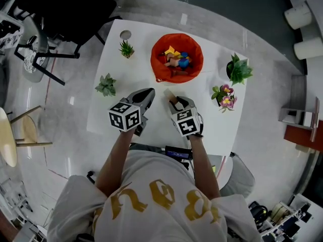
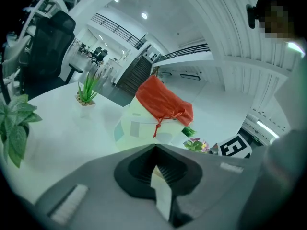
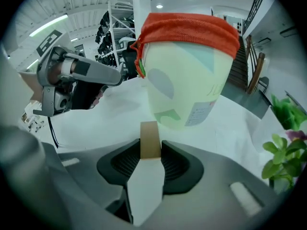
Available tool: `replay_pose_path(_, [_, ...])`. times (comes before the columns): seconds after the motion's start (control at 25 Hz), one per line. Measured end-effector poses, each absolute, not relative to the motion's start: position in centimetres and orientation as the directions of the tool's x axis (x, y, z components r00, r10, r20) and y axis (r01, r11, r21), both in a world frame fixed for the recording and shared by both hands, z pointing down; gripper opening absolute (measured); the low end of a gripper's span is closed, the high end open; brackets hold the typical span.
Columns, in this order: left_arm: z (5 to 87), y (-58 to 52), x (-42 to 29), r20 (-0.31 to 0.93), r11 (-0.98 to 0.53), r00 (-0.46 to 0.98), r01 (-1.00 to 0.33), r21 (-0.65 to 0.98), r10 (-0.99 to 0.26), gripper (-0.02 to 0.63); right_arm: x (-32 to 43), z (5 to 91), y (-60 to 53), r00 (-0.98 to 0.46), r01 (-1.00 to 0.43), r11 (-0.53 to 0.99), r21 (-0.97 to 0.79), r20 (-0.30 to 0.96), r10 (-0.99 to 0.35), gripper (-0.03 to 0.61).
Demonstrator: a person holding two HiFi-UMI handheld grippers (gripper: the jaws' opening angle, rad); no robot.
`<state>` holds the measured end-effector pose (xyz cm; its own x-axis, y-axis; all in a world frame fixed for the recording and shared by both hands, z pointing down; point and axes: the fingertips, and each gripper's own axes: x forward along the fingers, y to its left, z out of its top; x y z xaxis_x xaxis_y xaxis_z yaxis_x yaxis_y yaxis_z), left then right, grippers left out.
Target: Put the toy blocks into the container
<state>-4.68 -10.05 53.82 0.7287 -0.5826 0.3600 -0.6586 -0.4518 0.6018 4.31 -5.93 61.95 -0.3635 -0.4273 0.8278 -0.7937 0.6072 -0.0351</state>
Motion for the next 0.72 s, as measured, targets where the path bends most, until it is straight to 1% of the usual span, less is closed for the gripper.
replay_pose_path(0.44, [51.1,-9.9,-4.8,0.307,-0.47,0.726,-0.651,0.596,-0.615,0.0,4.6,58.5,-5.3,-0.401,-0.824,0.564,-0.055,0.759,-0.512,0.166])
replay_pose_path(0.72, [48.8,-9.6,-4.1,0.268,-0.5,0.736,-0.636,0.588,-0.621,0.0,4.5,56.0,-5.3,-0.434,-0.843,0.529,-0.097,0.703,-0.563,0.166])
